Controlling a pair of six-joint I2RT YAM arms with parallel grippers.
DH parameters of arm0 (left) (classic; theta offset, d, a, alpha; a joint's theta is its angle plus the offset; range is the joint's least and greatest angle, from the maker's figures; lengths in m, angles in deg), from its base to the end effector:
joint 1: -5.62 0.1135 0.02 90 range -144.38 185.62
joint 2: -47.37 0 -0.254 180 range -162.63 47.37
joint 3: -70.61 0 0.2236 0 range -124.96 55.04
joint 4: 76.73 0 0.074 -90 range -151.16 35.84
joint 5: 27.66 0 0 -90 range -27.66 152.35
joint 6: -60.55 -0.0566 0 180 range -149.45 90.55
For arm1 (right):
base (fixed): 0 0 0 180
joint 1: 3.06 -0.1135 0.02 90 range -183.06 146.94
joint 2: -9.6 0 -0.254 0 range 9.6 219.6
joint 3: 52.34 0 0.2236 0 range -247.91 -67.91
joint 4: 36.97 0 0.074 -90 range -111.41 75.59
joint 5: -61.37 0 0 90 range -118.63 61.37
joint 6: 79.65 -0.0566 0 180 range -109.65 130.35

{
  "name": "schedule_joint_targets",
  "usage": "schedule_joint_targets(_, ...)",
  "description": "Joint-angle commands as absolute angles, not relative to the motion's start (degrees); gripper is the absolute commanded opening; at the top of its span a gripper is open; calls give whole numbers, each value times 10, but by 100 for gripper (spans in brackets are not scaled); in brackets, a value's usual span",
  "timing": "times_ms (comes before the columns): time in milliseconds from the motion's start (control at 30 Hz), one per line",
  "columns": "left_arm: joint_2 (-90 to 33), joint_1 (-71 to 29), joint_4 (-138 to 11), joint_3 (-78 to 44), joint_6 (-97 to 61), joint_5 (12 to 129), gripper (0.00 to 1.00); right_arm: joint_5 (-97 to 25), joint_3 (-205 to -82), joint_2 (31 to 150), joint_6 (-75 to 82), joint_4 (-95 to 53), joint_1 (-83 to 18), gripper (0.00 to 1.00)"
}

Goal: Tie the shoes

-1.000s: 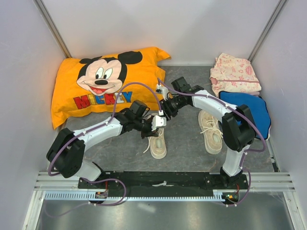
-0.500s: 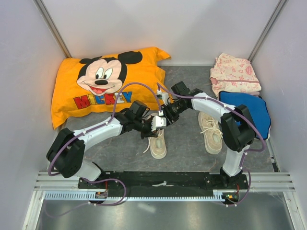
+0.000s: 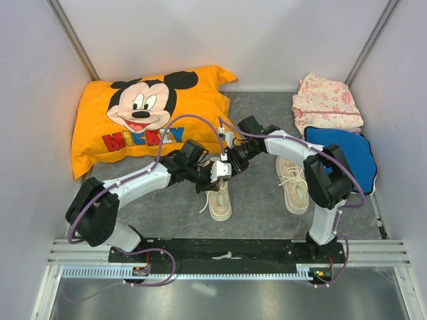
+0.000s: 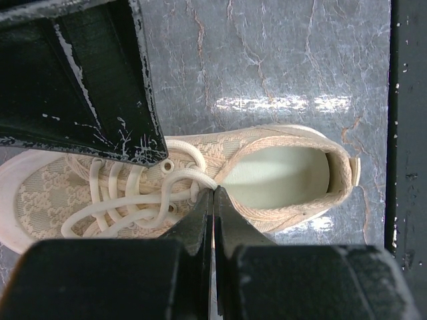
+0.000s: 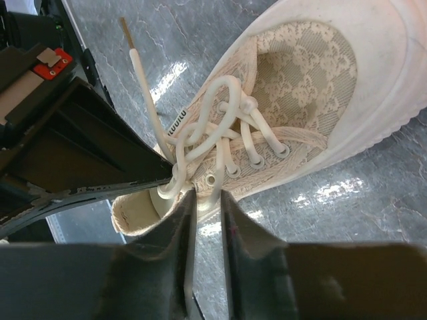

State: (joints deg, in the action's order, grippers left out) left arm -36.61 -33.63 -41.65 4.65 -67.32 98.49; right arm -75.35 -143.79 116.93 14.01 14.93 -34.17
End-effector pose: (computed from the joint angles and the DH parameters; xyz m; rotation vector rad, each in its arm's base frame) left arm 0.1941 -0.2017 0.2012 1.6982 1.7117 -0.7919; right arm 0.2813 0.2179 0.1904 -1.0234 2.5037 1.2564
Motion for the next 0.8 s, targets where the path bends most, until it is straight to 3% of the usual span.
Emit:
schedule_joint_targets(0, -377, -333, -411, 20, -656, 981, 2, -783, -1437, 1169, 137, 134, -343, 15)
schedule_joint_targets(67, -381, -333, -410, 17, -654, 981, 2, -786, -1435, 1166, 139, 135, -343, 7)
schedule_joint_targets(133, -383, -333, -409, 16, -652, 981, 2, -779, -1435, 1163, 139, 135, -343, 6)
schedule_joint_targets(267, -384, -333, -409, 15, -653, 982, 1, -763, -1435, 1168, 133, 136, -343, 27)
schedule_joint_targets(400, -387, -333, -408, 12, -650, 982, 2, -750, -1437, 1180, 130, 136, -343, 34)
schedule_joint_targets(500, -392, -333, -405, 6, -650, 982, 2, -757, -1438, 1181, 132, 136, -343, 24)
schedule_joint_targets(533, -394, -333, -404, 5, -649, 982, 2, -758, -1438, 1179, 135, 136, -342, 11)
schedule_joint_targets(600, -395, -333, -401, 1, -650, 980, 1, -760, -1437, 1169, 140, 135, -342, 1)
schedule_joint_targets(767, -399, -332, -395, -2, -641, 979, 2, -764, -1424, 1140, 143, 124, -342, 0)
